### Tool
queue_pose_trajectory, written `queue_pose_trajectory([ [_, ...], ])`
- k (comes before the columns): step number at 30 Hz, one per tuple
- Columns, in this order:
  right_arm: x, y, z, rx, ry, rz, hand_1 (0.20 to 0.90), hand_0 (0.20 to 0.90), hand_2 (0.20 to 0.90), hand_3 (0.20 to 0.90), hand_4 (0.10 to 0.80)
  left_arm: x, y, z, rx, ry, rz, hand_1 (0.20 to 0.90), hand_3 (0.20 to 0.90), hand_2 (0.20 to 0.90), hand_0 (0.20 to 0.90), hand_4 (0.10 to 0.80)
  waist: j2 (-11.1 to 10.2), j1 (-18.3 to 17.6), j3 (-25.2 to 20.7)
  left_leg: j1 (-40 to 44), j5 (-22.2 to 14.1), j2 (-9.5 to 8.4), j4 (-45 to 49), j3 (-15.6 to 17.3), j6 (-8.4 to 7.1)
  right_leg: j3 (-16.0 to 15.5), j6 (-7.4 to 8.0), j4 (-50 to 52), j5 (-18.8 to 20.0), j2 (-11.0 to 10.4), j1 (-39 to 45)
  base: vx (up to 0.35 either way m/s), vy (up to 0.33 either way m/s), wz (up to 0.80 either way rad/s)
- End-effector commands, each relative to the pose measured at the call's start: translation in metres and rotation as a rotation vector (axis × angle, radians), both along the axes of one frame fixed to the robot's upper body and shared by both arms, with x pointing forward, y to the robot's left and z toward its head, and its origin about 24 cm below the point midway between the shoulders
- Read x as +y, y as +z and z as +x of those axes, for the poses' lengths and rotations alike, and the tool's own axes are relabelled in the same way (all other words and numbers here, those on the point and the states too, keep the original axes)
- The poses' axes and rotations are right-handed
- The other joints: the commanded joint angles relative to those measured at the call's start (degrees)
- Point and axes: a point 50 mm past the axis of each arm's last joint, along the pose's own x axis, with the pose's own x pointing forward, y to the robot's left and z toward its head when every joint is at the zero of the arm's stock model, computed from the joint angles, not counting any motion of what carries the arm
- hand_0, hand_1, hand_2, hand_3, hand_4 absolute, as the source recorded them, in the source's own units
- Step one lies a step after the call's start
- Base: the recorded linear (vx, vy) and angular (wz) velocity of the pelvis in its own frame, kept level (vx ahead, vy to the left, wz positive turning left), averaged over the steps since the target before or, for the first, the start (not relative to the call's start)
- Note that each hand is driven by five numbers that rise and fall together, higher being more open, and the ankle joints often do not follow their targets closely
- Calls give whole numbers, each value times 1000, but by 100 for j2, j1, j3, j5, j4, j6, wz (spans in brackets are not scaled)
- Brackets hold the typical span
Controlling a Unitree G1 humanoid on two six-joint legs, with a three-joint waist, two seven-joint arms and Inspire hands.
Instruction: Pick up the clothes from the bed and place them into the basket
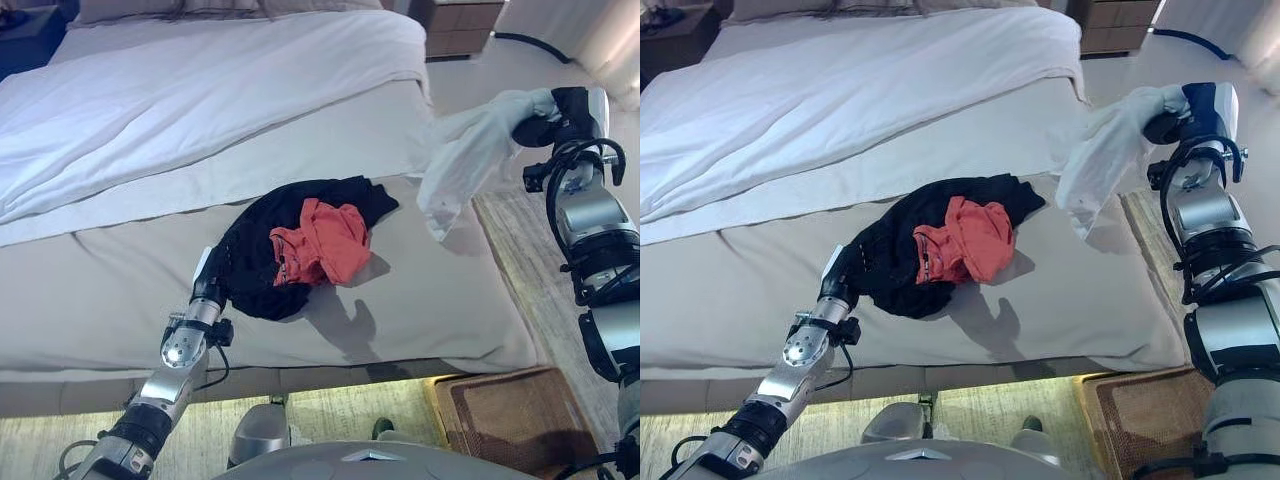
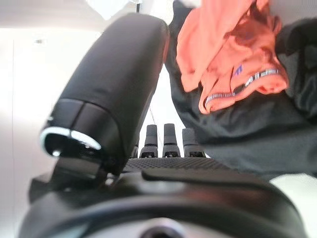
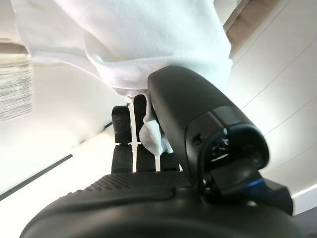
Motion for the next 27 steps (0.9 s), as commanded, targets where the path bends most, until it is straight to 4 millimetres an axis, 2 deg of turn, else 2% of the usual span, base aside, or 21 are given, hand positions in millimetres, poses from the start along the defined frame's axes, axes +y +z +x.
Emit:
queue_pose_trajectory([
  [1, -25, 64, -15, -195, -60, -131, 300, 300, 300, 200, 100, 1, 9, 13, -48, 21, 48, 900, 900, 900, 900, 800, 46, -200, -878, 446, -947, 244, 70, 389, -86, 230, -412, 70, 389, 434, -600, -13, 6, -33],
  [5, -30, 48, -20, -150, -59, -125, 300, 300, 300, 200, 100, 9, -6, 10, 37, 83, 101, 900, 900, 900, 900, 800, 99, -439, -854, 490, -953, 269, 53, 550, -100, 443, -394, 2, 467, 491, -678, -13, 0, -27],
  [7, -32, 37, -23, -127, -56, -121, 300, 300, 300, 200, 100, 10, -7, 11, 43, 102, 98, 900, 900, 900, 900, 800, 122, -556, -827, 522, -962, 273, 43, 632, -106, 550, -384, -44, 514, 522, -709, -12, -1, -38],
  [16, -41, -35, -54, 6, -85, -51, 300, 300, 300, 200, 100, 12, -8, 16, 54, 163, 54, 900, 900, 900, 900, 800, 163, -1103, -675, 580, -1013, 291, 4, 965, -85, 981, -367, -98, 659, 693, -899, -22, -27, -30],
  [27, -54, -68, -69, 122, -119, 23, 300, 300, 300, 200, 100, -4, -2, 24, 36, 117, 52, 900, 900, 900, 900, 800, 281, -1394, -455, 578, -1029, 284, 4, 1267, -109, 1229, -359, -85, 725, 773, -1103, -45, -25, -18],
])
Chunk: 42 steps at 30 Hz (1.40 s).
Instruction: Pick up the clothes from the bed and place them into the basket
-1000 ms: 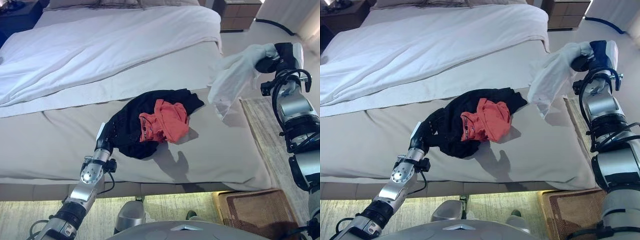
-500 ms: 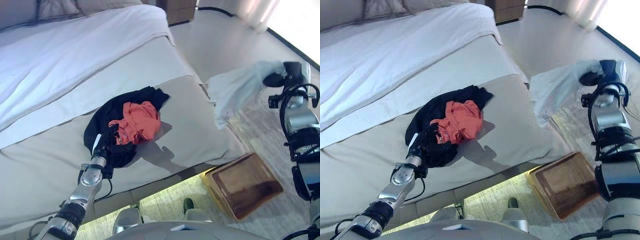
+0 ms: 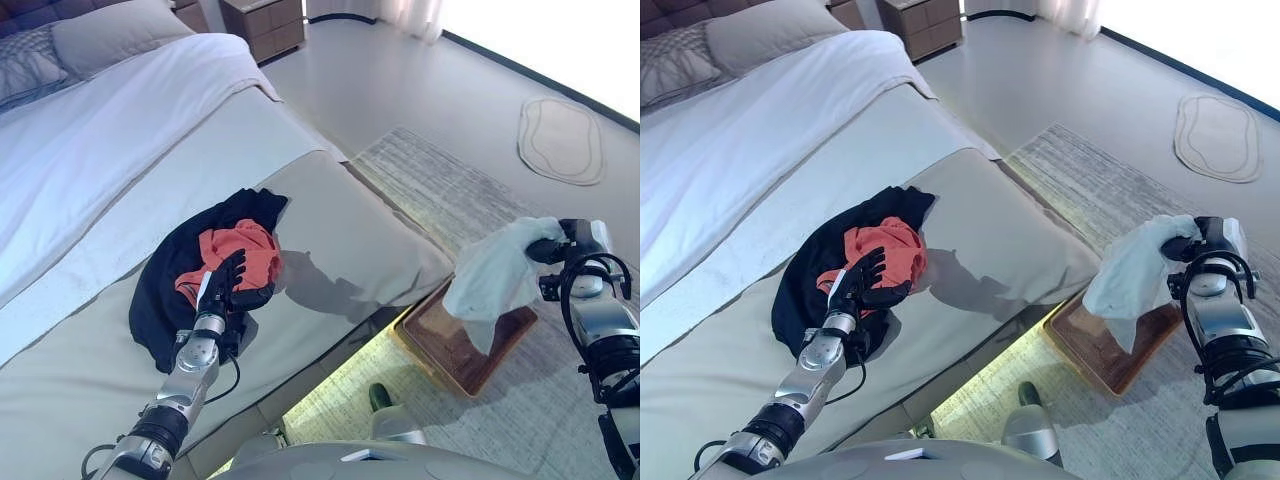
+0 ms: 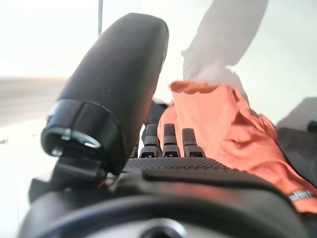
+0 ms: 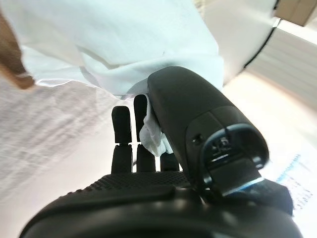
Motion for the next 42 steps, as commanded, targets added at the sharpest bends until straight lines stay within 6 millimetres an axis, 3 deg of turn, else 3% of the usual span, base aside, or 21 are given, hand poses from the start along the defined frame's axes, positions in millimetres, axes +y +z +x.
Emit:
queue_pose_trajectory([
  [1, -6, 69, 27, -260, 15, -85, 300, 300, 300, 200, 100, 0, 34, 32, -158, -25, 39, 900, 900, 900, 900, 800, -25, 201, -180, 502, -942, -168, 41, 120, -14, -51, -323, 99, 361, 410, -466, -49, -26, -8],
  [18, -28, 38, 14, -95, -100, -97, 300, 300, 300, 200, 100, -27, 42, 40, -203, -127, 3, 900, 900, 900, 900, 800, 524, 42, 253, 395, -884, -218, 41, 307, -108, -4, -325, 57, 381, 407, -675, -17, -24, -2],
  [25, -43, 16, -7, -44, -208, -81, 300, 300, 300, 200, 100, -29, 40, 38, -204, -151, 3, 900, 900, 900, 900, 800, 642, 44, 290, 427, -866, -232, 41, 290, -122, -3, -332, 52, 366, 410, -631, 26, -18, 0],
  [29, -47, 18, -9, -75, -225, -65, 300, 300, 300, 200, 100, -28, 43, 40, -209, -162, 7, 900, 900, 900, 900, 800, 676, 69, 300, 433, -869, -238, 41, 268, -121, -40, -329, 58, 360, 397, -628, 9, -13, 5],
  [30, -47, 22, -7, -84, -221, -69, 469, 469, 469, 398, 298, -28, 43, 41, -210, -160, 7, 900, 900, 900, 900, 800, 683, 69, 300, 430, -869, -238, 41, 261, -124, -44, -327, 66, 357, 397, -636, 4, 4, 4],
  [31, -47, 23, -7, -87, -222, -75, 571, 571, 571, 516, 416, -28, 44, 41, -211, -159, 8, 900, 900, 900, 900, 800, 689, 68, 300, 423, -870, -240, 41, 254, -123, -43, -327, 68, 355, 398, -644, 0, 0, 0],
  [32, -48, 24, -6, -92, -223, -82, 900, 900, 900, 900, 800, -28, 44, 41, -211, -158, 7, 900, 900, 900, 900, 800, 695, 66, 300, 419, -871, -243, 41, 248, -121, -38, -326, 68, 356, 400, -650, 0, 0, 0],
  [42, -53, 33, -9, -89, -225, -135, 900, 900, 900, 900, 800, -25, 42, 38, -208, -158, 3, 900, 900, 900, 900, 800, 674, 39, 282, 423, -874, -251, 41, 269, -113, 15, -327, 81, 359, 420, -672, 0, 0, 0],
])
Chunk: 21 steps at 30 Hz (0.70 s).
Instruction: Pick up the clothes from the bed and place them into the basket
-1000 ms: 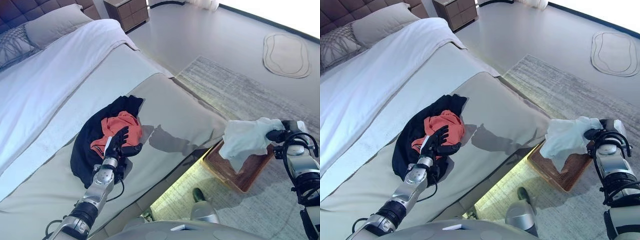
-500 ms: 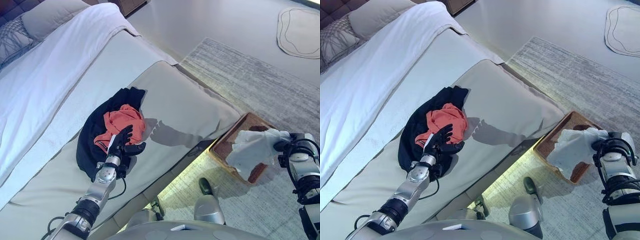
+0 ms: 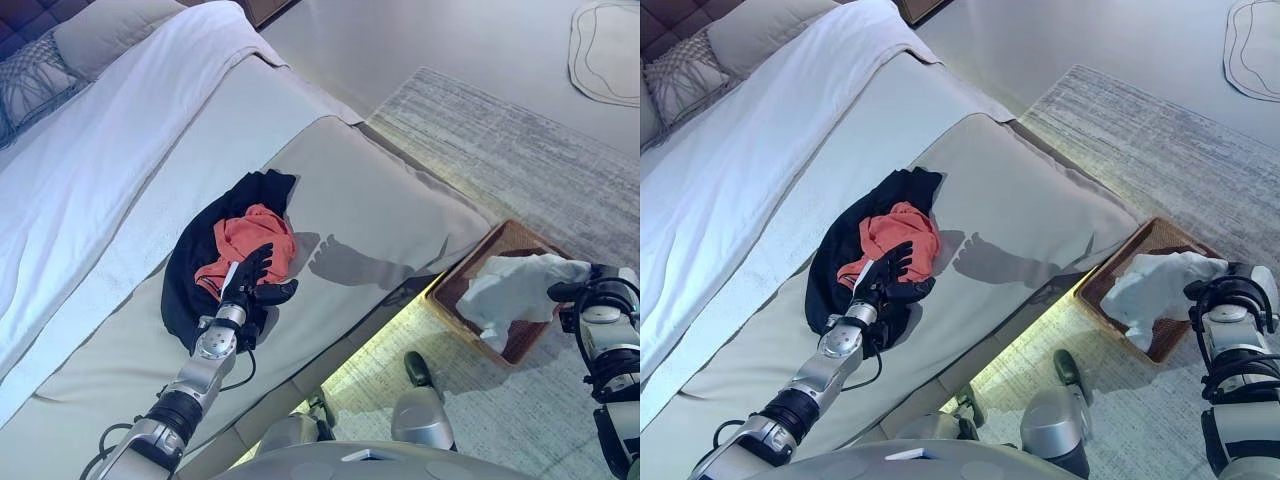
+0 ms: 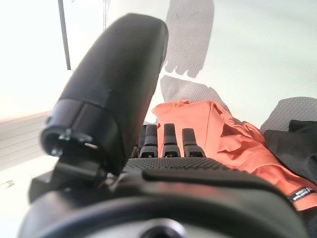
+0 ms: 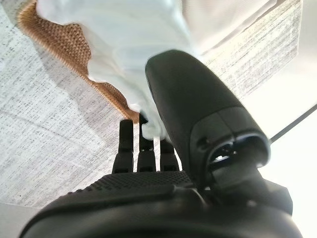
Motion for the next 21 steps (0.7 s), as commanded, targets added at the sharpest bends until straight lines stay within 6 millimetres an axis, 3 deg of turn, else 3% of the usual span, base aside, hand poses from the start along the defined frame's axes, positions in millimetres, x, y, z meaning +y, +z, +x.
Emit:
queue_pose_trajectory([
  [1, -14, 59, 21, -160, 19, -184, 900, 900, 900, 900, 800, 6, 36, 23, -200, -9, 1, 900, 900, 900, 900, 800, -344, 101, -275, 671, -898, -245, 38, 222, -70, -16, -351, 82, 324, 425, -411, 0, 0, 0],
  [12, -13, 66, 27, -181, 56, -173, 900, 900, 900, 900, 800, 4, 40, 26, -215, 1, 5, 900, 900, 900, 900, 800, -402, 166, -297, 653, -883, -230, 38, 136, -68, -57, -363, 78, 323, 409, -380, -2, 1, 0],
  [21, 36, 102, 69, -313, 274, -244, 900, 900, 900, 900, 800, 10, 36, 23, -206, 59, 10, 900, 900, 900, 900, 800, -504, 355, -360, 601, -859, -247, 38, -116, -74, -238, -411, 112, 260, 364, -324, -12, -5, 4],
])
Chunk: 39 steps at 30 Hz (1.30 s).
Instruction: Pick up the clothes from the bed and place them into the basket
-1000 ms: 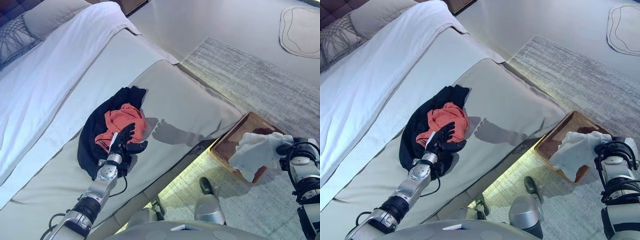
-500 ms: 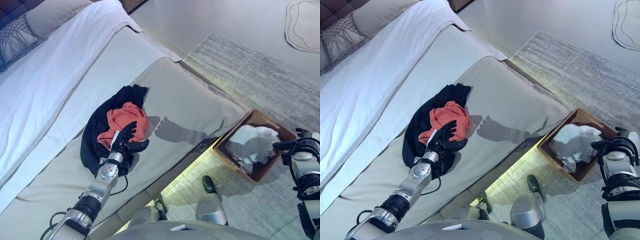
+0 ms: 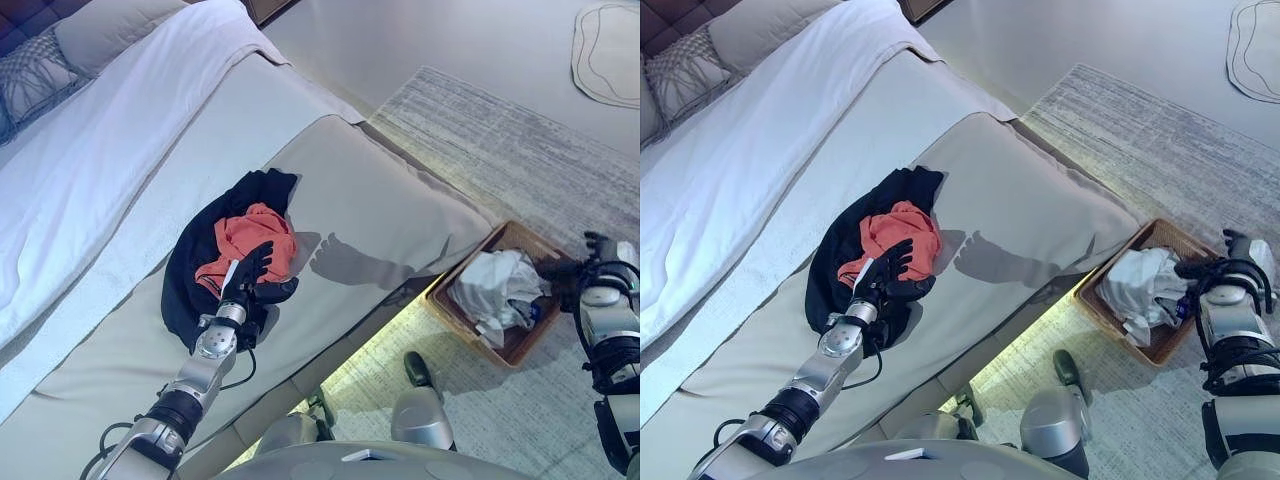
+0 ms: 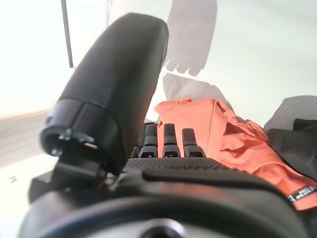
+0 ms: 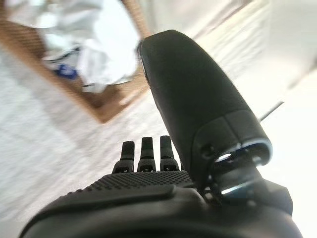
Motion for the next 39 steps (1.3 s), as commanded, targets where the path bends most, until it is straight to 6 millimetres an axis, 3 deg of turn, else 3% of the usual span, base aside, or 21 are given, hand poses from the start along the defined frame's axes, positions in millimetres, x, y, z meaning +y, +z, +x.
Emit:
queue_pose_trajectory([
  [1, 17, 65, 35, -182, 128, -173, 900, 900, 900, 900, 800, 9, 33, 21, -193, 40, 9, 900, 900, 900, 900, 800, -490, 348, -382, 581, -904, -255, 14, -9, -16, -156, -412, 115, 251, 353, -399, -45, -28, 15],
  [4, 40, 69, 49, -210, 203, -148, 900, 900, 900, 900, 800, 12, 32, 22, -190, 66, 26, 900, 900, 900, 900, 800, -563, 471, -430, 630, -964, -303, 104, -119, -5, -246, -474, 208, 167, 329, -385, -8, -27, 12],
  [6, 50, 66, 53, -200, 233, -160, 900, 900, 900, 900, 800, 15, 33, 23, -196, 81, 32, 900, 900, 900, 900, 800, -681, 516, -444, 474, -961, -278, 1003, -143, -83, -286, -619, 352, 145, 299, -429, 18, -19, 9],
  [8, 55, 59, 53, -189, 237, -156, 900, 900, 900, 900, 800, 14, 33, 23, -206, 85, 39, 900, 900, 900, 900, 800, -828, 662, -342, -29, -705, -388, 1825, -690, -146, -323, -677, 346, 271, 247, -395, 20, 19, 12],
  [10, 66, 59, 59, -211, 246, -161, 900, 900, 900, 900, 800, 17, 39, 25, -237, 120, 29, 900, 900, 900, 900, 800, -941, 835, -146, -357, -863, -560, 1483, -1020, -23, -191, -560, 284, 366, 230, -398, -29, 116, 12],
  [12, 80, 58, 65, -248, 256, -126, 900, 900, 900, 900, 800, 25, 42, 27, -242, 176, 29, 900, 900, 900, 900, 800, -973, 921, -92, -121, -894, -544, 750, -995, 92, -293, -451, 132, 444, 204, -397, -3, 117, -23],
  [15, 121, 52, 72, -279, 345, -79, 900, 900, 900, 900, 800, 54, 39, 9, -244, 279, 73, 900, 900, 900, 900, 800, -976, 1269, -165, 274, -629, -355, 89, -754, 154, -1158, -257, 646, 334, 8, -389, 31, -3, -27],
  [17, 133, 55, 77, -285, 388, -80, 900, 900, 900, 900, 800, 69, 44, 4, -257, 318, 86, 900, 900, 900, 900, 800, -957, 1438, -224, 345, -602, -243, 14, -677, 175, -1360, -221, 1056, 289, -148, -449, -4, -43, -114],
  [18, 132, 57, 79, -284, 399, -95, 900, 900, 900, 900, 800, 74, 49, 5, -276, 323, 102, 900, 900, 900, 900, 800, -957, 1483, -302, 347, -609, -205, 14, -668, 186, -1351, -237, 988, 143, -136, -384, 26, -89, -118],
  [21, 135, 52, 83, -242, 410, -119, 900, 900, 900, 900, 800, 75, 50, 8, -277, 356, 99, 900, 900, 900, 900, 800, -1068, 1582, -521, 441, -698, -158, 14, -548, 147, -1524, -230, 378, 279, -137, -120, 91, -125, -39],
  [26, 135, 65, 87, -251, 434, -140, 900, 900, 900, 900, 800, 60, 45, 9, -261, 327, 51, 900, 900, 900, 900, 800, -1182, 1690, -696, 495, -674, -70, 14, -579, 77, -1616, -357, 324, 120, -69, 155, 82, -33, 15],
  [39, 166, 86, 100, -262, 545, -400, 900, 900, 900, 900, 800, 51, 32, -3, -220, 289, 46, 900, 900, 900, 900, 800, -1217, 2260, -687, 331, -612, -159, 14, -1117, 18, -2083, -351, 193, 30, -177, 489, 54, 37, 15],
])
